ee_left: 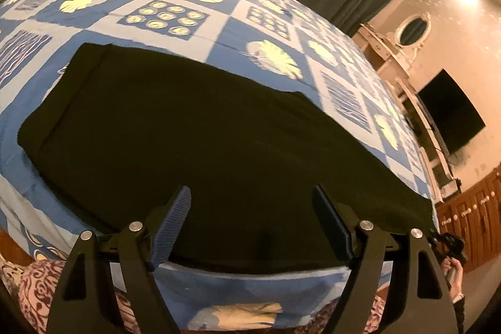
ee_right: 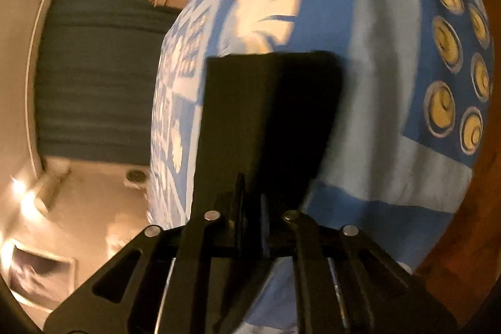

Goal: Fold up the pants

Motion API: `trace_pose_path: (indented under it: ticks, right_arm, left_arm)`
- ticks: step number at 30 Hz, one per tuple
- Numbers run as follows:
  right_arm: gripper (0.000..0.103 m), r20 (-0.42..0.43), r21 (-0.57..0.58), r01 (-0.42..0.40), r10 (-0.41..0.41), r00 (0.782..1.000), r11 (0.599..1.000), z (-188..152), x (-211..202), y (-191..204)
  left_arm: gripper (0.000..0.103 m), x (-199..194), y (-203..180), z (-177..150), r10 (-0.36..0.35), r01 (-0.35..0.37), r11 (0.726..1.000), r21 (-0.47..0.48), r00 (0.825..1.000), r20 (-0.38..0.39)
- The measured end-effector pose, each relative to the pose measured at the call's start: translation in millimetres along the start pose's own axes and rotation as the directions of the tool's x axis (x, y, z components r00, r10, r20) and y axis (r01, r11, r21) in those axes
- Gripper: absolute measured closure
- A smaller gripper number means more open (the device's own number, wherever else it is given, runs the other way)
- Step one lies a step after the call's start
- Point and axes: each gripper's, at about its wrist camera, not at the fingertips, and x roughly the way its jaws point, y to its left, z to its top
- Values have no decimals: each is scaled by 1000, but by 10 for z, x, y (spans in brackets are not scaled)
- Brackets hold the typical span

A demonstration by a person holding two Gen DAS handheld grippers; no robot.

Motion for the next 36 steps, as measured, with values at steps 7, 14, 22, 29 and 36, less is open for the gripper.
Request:
trace_pose_path:
  ticks: [7, 14, 22, 29, 36]
  right_arm:
    - [58, 34, 15, -100, 100, 994, 995, 141, 29, 43]
    - [98, 68, -39, 29, -26, 997, 999, 202, 6, 18]
    - [66, 62, -25, -22, 24, 998, 999, -209, -182, 135]
    - [66, -324, -14, -123, 112, 940, 992, -1229, 342, 335]
    - [65, -415, -1, -122, 110, 903, 993, -1598, 787, 368]
  left_arm:
    - [25, 46, -446, -181, -151, 154, 987, 52, 987, -56]
    - [25, 318, -963, -466, -297, 307, 951, 36, 941, -161]
    - [25, 599, -1235, -669, -383, 377, 924, -71, 899, -214]
    - [25, 579, -1301, -681, -369, 367, 929, -48, 909, -194]
    - [25, 504, -1150, -640, -332, 331, 943, -38, 927, -173]
